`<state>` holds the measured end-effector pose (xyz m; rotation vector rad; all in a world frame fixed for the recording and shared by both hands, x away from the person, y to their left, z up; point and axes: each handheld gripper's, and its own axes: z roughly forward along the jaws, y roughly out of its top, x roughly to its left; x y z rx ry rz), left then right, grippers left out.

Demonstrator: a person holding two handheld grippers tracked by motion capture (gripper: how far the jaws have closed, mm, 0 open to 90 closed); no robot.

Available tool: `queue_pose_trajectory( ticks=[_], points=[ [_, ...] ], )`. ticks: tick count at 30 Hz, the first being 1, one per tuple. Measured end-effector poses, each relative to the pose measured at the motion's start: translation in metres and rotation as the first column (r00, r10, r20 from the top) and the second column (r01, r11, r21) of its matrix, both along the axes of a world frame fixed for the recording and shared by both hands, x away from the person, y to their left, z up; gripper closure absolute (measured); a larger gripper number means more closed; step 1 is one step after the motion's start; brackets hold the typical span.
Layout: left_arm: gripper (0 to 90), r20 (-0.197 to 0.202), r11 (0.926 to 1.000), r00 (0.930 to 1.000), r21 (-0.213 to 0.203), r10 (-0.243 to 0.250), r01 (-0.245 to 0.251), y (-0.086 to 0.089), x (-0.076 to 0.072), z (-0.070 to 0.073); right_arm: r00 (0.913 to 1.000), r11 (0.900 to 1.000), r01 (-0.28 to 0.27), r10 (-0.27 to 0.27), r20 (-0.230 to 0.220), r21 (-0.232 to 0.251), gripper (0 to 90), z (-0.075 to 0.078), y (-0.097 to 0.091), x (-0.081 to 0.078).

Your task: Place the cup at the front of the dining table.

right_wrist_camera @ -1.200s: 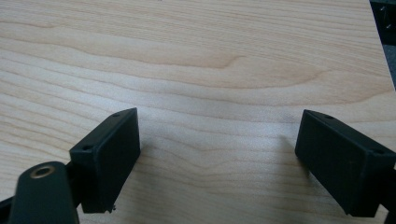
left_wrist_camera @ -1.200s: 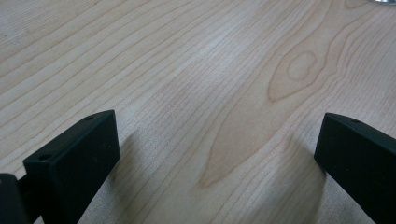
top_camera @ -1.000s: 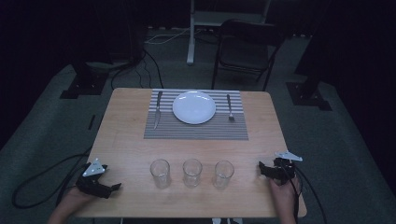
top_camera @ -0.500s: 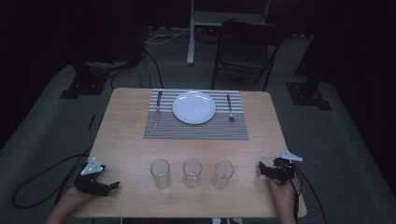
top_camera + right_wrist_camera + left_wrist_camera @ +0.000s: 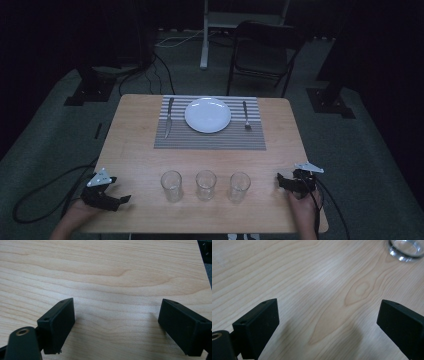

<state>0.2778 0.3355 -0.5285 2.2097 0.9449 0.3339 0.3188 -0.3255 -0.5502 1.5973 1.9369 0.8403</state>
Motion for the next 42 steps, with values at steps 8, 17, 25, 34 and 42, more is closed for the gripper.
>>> queue_pose_trajectory(
  ticks=[8, 17, 25, 34, 42],
  points=[
    [4.6, -0.005, 0.9981, 0.9981, 0.009, -0.061, 0.061, -0.017, 0.004, 0.019, 1.0000, 1.0000, -0.001, 0.001, 0.001, 0.000, 13.6, 0.000, 0.000, 0.000],
    [4.6, 0.009, 0.9882, 0.9888, -0.036, -0.149, 0.149, -0.039, 0.009, 0.051, 1.0000, 1.0000, -0.001, 0.001, 0.001, -0.001, 13.6, 0.000, 0.000, 0.000],
    [4.6, 0.023, 0.9711, 0.9726, -0.056, -0.231, 0.232, -0.059, 0.013, 0.069, 1.0000, 1.0000, -0.001, 0.001, 0.001, -0.001, 13.6, 0.000, 0.000, 0.000],
    [4.6, 0.049, 0.9585, 0.9587, -0.039, -0.280, 0.282, -0.082, 0.017, 0.082, 1.0000, 1.0000, -0.001, 0.001, 0.001, -0.001, 13.6, 0.000, 0.000, 0.000],
    [4.6, 0.049, 0.9408, 0.9418, -0.052, -0.333, 0.335, -0.105, 0.021, 0.096, 1.0000, 1.0000, -0.001, 0.001, 0.001, -0.001, 13.6, 0.000, 0.000, 0.000]
  ],
)
